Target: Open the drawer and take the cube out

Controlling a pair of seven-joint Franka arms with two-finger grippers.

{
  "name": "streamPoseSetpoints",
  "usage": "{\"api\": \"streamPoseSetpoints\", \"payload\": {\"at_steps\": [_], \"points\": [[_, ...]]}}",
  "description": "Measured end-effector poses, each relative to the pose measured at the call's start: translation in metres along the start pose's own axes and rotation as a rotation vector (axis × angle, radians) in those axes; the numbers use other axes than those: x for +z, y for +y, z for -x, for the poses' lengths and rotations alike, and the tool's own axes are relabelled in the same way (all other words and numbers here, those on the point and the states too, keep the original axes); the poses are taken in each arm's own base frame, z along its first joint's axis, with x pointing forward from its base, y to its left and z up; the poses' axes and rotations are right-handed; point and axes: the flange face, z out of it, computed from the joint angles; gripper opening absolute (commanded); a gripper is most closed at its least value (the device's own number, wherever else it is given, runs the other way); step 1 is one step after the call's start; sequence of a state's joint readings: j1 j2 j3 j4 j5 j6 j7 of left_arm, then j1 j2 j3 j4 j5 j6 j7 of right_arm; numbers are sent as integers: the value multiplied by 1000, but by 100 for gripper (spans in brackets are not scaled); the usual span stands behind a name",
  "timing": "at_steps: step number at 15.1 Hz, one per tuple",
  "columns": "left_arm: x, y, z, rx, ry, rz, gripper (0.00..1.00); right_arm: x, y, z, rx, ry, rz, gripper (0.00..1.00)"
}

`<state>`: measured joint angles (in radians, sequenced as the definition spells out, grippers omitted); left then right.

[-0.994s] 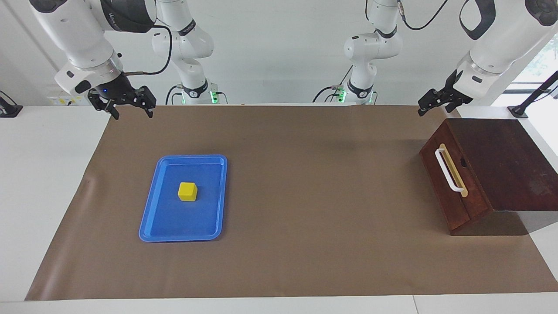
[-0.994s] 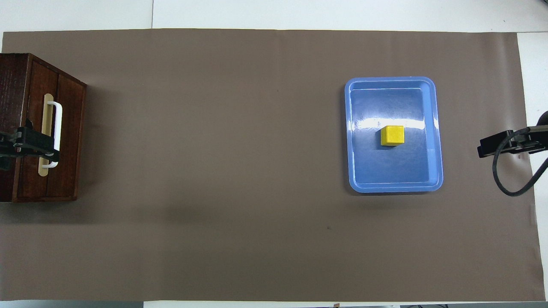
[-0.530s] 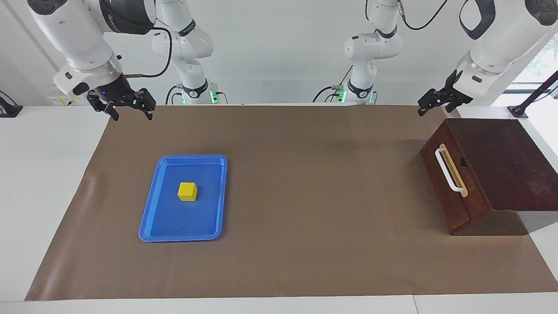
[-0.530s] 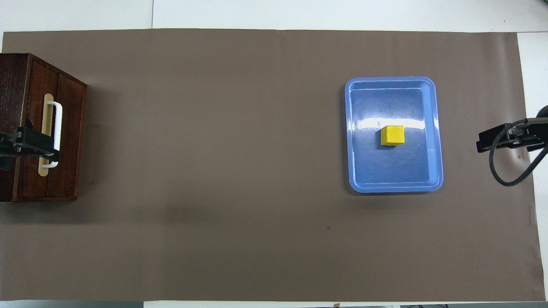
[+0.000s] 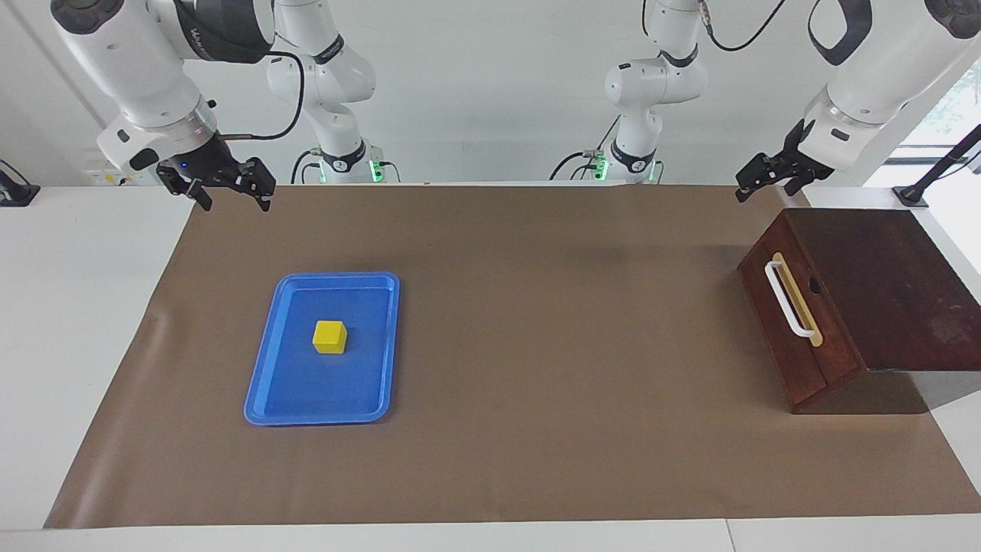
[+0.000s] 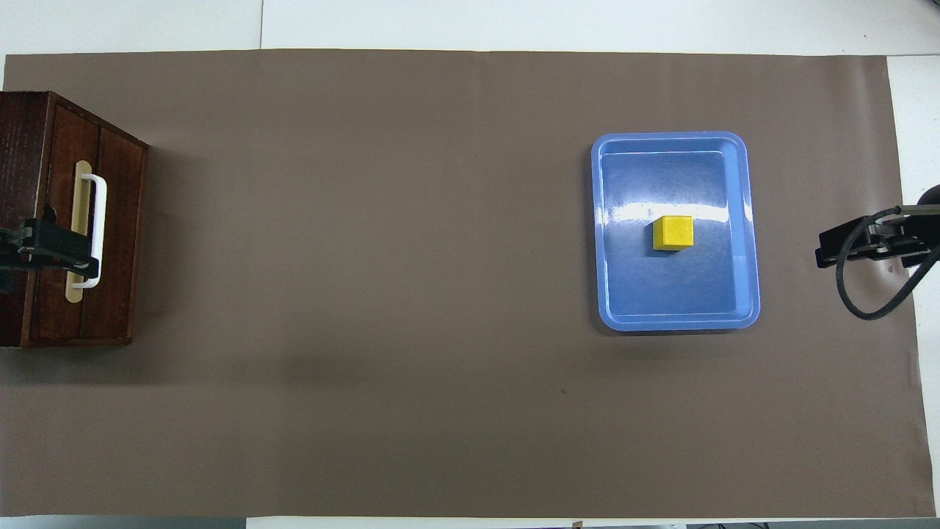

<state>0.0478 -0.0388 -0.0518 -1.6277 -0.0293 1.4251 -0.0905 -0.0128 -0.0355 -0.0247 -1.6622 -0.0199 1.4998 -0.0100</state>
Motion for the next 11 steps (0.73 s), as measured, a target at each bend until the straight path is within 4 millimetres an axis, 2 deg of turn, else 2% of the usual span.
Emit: {"api": "streamPoseSetpoints", "payload": {"at_steps": [11], "points": [[0, 0, 0, 0, 0, 0, 100, 0, -2, 0, 44, 0, 1, 100]]}}
